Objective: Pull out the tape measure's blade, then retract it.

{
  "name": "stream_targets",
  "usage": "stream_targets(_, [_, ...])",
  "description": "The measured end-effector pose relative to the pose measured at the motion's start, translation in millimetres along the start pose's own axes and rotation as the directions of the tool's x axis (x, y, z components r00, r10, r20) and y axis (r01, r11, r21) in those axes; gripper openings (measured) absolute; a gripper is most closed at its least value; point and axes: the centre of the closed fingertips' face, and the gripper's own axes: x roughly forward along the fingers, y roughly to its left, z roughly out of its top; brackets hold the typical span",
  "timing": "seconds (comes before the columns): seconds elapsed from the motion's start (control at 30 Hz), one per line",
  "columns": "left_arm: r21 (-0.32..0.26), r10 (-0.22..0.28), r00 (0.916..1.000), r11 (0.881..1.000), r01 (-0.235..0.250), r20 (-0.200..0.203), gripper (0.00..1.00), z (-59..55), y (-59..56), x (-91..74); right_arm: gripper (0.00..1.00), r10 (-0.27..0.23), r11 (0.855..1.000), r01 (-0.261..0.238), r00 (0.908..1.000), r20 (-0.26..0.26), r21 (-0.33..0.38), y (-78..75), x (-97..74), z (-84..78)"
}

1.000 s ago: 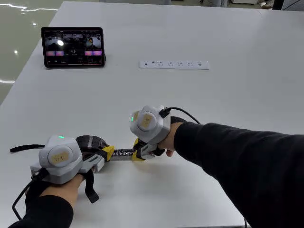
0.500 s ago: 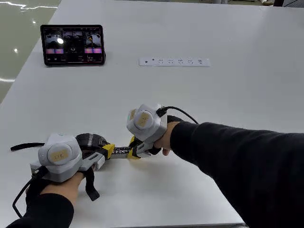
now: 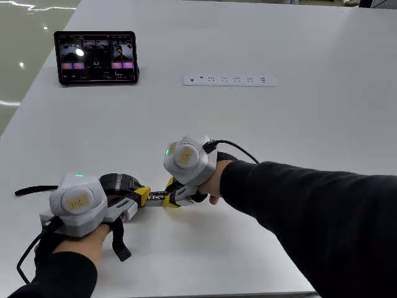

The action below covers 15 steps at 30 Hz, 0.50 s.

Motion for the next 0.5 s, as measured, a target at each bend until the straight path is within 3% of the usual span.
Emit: stream_targets(0.5, [-0.006, -0.002, 1.0, 1.0, 0.002, 0.0, 0.61, -0.6, 0.9, 0.0, 0.11, 0.0, 1.0, 0.0, 0.9999, 0.011, 0.014, 1.7, 6.5, 7.4])
